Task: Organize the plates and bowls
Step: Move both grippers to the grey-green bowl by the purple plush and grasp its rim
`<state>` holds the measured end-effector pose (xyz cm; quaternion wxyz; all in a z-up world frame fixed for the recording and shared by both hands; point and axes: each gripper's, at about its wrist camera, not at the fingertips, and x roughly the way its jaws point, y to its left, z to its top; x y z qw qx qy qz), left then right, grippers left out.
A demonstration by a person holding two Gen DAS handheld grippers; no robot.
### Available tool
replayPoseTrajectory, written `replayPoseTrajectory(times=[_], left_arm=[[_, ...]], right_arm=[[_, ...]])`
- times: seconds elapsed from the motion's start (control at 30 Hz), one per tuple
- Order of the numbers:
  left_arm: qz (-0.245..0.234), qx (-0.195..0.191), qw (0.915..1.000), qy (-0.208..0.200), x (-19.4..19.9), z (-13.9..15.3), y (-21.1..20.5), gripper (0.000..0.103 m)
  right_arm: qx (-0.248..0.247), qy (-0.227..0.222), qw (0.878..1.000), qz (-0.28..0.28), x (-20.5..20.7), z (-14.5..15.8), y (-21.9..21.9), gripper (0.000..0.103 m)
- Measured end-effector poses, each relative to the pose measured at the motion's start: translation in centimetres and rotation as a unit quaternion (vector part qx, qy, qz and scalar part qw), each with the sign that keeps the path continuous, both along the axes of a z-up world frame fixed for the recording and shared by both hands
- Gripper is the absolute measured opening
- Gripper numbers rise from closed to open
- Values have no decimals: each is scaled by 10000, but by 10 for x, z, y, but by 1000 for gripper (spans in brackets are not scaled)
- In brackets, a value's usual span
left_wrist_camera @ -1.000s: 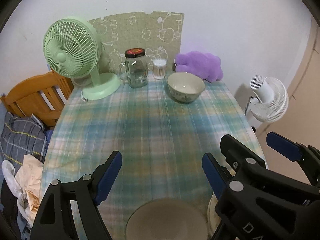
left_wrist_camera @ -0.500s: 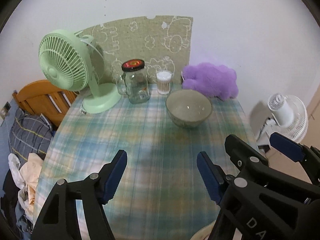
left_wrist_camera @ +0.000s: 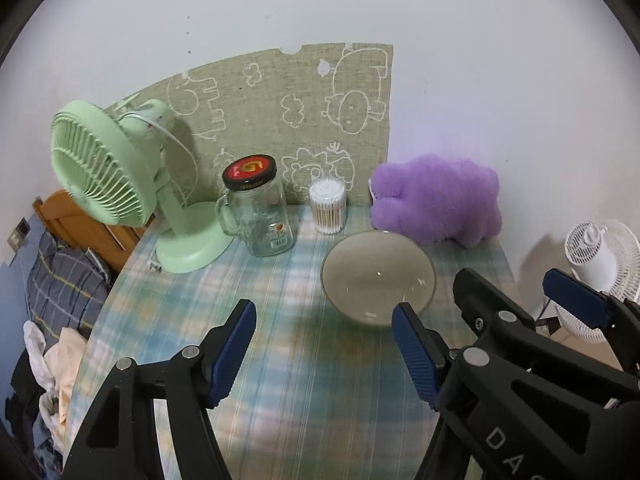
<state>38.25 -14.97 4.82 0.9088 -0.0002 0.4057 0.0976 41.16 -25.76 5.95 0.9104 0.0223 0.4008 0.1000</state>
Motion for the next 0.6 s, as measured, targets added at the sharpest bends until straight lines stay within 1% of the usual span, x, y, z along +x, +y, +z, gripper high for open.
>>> replayPoseTrajectory(times=[0.07, 0.13, 0.37, 0.5, 0.57, 0.6], left_arm=[[42, -7, 10000, 45, 13, -6, 2, 72], [93, 9, 9999, 90, 24, -11, 4, 72], [138, -25, 9994, 313, 67, -38, 13, 69], [82, 107, 9992, 366, 86, -52, 12, 69], [66, 122, 9989, 456, 95, -63, 12, 66], [53, 105, 9987, 495, 98, -67, 12, 61]], right_arm=[[-41, 4, 10000, 0, 12, -4, 2, 74], [-59, 26, 10000, 37, 23, -9, 5, 70], [16, 197, 9998, 37, 67, -36, 12, 63], [46, 297, 9995, 11, 87, -54, 15, 58], [60, 383, 9992, -18, 95, -63, 17, 57], [44, 434, 9990, -36, 99, -69, 18, 55]])
